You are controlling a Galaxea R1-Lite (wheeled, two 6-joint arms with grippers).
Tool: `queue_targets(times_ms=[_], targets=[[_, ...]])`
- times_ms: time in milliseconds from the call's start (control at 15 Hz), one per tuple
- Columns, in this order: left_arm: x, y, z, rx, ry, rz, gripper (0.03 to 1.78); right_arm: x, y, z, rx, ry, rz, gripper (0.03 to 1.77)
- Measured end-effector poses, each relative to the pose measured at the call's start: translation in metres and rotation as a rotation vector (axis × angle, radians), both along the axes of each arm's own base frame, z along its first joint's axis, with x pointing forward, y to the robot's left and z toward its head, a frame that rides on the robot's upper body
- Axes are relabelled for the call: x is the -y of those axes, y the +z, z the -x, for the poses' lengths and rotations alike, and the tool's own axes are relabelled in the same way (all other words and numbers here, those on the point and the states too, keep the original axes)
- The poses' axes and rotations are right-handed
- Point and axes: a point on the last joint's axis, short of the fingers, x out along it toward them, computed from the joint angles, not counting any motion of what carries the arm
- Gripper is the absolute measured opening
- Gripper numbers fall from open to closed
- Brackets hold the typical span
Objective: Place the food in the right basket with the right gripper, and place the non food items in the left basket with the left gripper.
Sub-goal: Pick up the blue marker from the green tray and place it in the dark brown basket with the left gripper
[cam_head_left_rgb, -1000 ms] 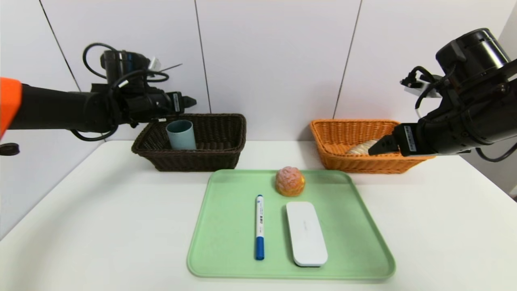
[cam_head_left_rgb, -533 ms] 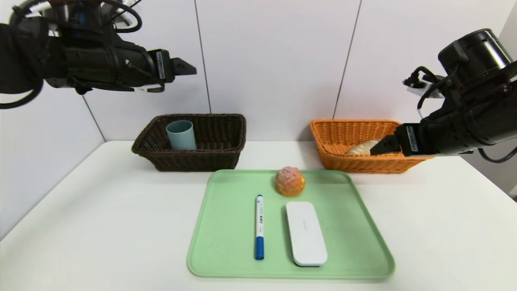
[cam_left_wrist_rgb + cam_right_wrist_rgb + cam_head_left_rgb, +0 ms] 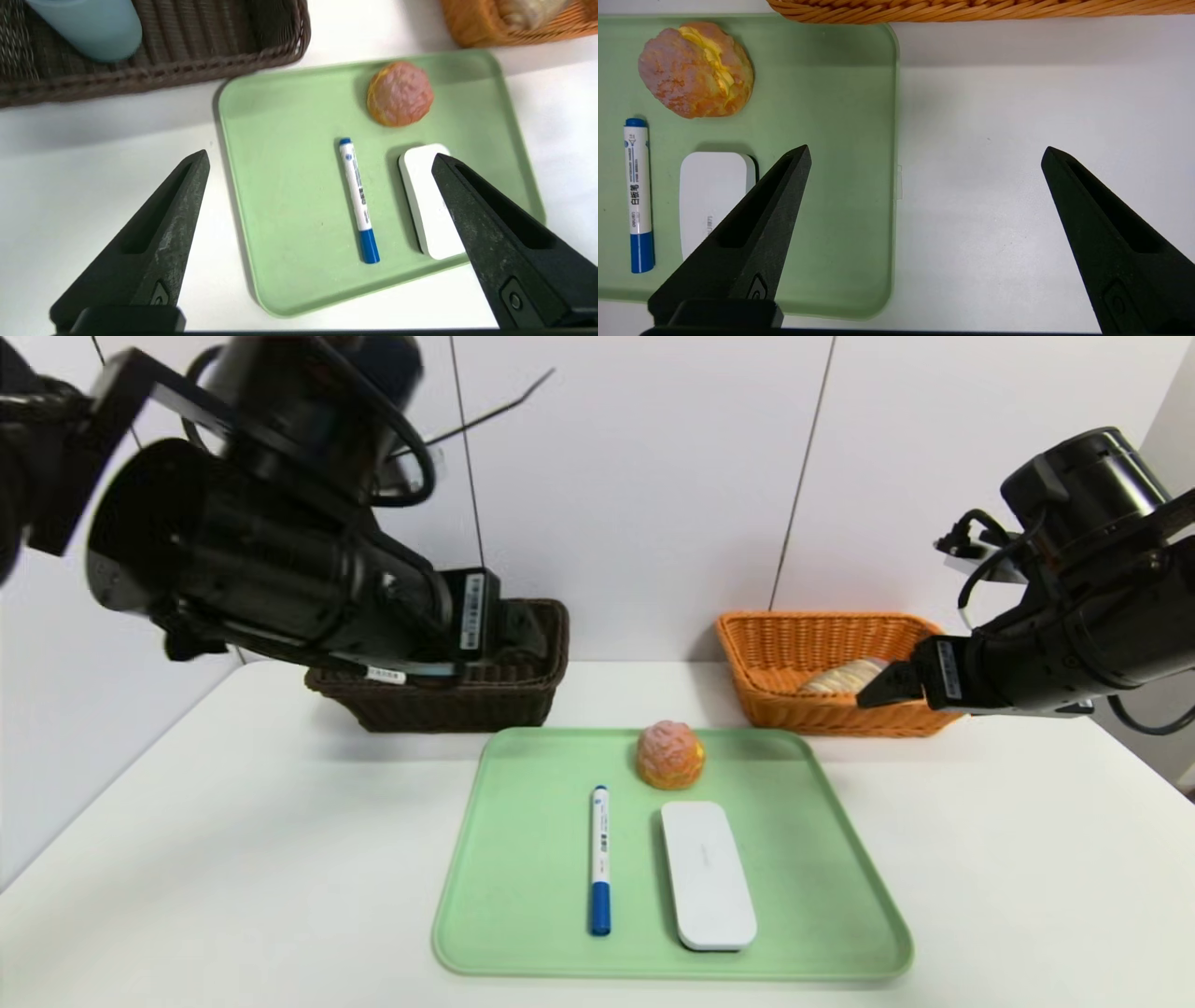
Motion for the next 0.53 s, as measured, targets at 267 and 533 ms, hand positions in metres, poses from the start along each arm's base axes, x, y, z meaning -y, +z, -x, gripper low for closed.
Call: queue_targets(times_ms=[267,533], targets=[[0.049,-0.033,0.003,-0.136,0.052,-0.051,1.69,0.001,0.0,0.002,-0.001,-0.02,-0.013,1.71],[0.075,-0.056,0.0,-0.24,-0.006,-0.114,1.69,0.004,0.001,0.005,0.0,-0.04,-0.022,1.71]])
